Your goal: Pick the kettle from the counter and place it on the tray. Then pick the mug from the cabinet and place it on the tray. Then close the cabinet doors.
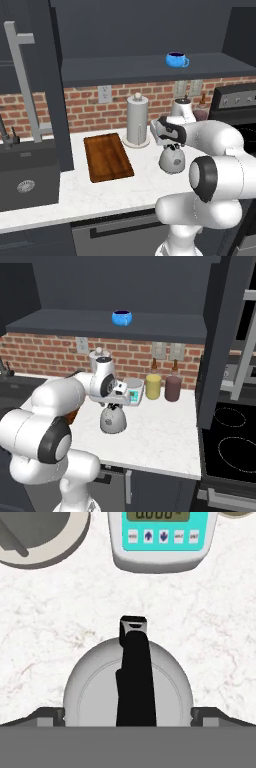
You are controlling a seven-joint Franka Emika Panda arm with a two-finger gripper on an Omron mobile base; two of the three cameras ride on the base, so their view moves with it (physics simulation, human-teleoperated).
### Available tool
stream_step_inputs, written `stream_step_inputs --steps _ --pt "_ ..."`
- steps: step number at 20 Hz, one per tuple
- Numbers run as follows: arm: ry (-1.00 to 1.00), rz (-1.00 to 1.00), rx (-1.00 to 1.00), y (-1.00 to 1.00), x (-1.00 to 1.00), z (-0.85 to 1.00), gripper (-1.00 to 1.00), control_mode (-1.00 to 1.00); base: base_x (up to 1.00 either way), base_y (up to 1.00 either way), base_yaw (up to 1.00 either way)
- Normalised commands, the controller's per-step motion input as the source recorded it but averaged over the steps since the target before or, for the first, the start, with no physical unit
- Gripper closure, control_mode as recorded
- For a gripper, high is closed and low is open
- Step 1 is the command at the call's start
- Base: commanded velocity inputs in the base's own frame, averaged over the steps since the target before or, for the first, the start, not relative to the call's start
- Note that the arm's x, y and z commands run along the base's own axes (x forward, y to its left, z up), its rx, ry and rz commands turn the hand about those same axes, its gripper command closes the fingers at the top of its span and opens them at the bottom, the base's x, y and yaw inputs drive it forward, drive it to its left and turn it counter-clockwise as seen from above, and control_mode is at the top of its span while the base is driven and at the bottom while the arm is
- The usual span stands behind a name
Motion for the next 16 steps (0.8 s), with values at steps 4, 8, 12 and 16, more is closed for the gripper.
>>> stream_step_inputs --steps 4,8,12,16 --pt "0.0 0.0 -0.01 -0.02 0.0 -0.18 -1.0 -1.0 0.0 0.0 0.0" --pt "0.0 0.0 -0.01 0.0 -0.06 -0.19 1.0 -1.0 0.0 0.0 0.0" --pt "-0.01 0.0 -0.02 0.02 -0.23 -0.23 1.0 -1.0 0.0 0.0 0.0" --pt "0.0 0.0 -0.01 0.0 -0.26 -0.32 1.0 -1.0 0.0 0.0 0.0"
